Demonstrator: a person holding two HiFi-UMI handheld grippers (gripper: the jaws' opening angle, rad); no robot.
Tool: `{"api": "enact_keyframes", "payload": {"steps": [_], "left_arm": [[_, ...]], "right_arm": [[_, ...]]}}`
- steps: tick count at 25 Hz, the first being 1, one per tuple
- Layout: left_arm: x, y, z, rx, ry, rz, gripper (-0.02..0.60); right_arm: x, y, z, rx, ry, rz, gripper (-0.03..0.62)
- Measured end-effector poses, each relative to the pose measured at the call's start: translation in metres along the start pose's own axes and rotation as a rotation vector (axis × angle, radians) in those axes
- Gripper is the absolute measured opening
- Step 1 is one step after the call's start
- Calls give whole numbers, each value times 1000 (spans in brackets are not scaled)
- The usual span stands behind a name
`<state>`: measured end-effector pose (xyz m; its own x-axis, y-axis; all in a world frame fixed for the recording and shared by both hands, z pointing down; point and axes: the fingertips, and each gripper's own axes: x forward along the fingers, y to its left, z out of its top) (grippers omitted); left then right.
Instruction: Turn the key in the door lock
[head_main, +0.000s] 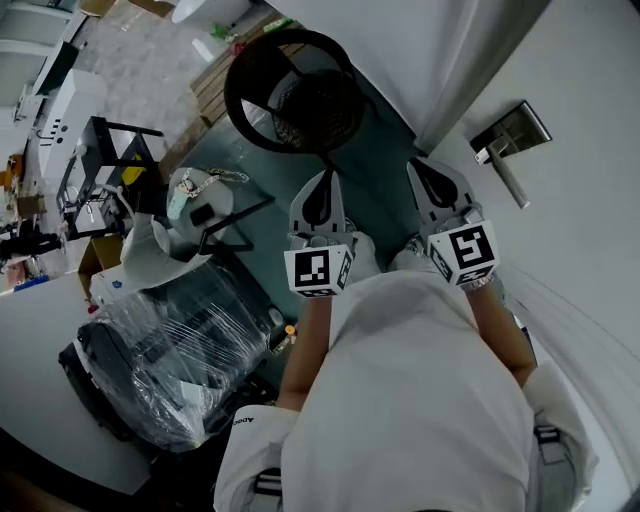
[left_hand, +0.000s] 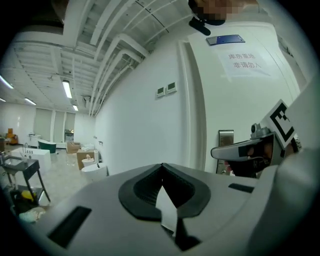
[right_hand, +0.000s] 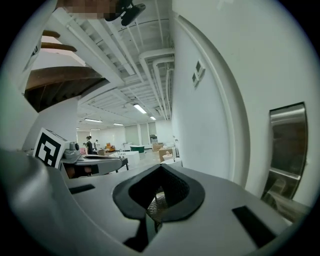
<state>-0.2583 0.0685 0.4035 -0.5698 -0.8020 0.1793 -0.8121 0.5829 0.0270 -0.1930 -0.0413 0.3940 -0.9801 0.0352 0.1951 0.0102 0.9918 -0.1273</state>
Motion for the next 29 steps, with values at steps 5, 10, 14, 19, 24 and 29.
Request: {"api": "enact_keyframes", "payload": {"steps": [5, 10, 14, 19, 24, 29], "left_arm": [[-22, 32, -1, -10, -14, 68, 8], [-39, 70, -3, 36, -21, 73, 8], [-47, 103, -1, 31, -44, 80, 8], [-65, 144, -2, 32, -52, 79, 8], [-79, 181, 8, 39, -83, 104, 8], [-96, 212, 5, 49, -85, 162, 8]], "right_arm": [[22, 34, 2, -30, 10, 64, -8], [41, 67, 4, -39, 13, 48, -8], [54, 91, 5, -61, 23, 29, -8], [73, 125, 12, -80, 13, -4, -8], [91, 151, 14, -83, -2, -18, -8], [104, 177, 12, -77, -6, -5, -8]]}}
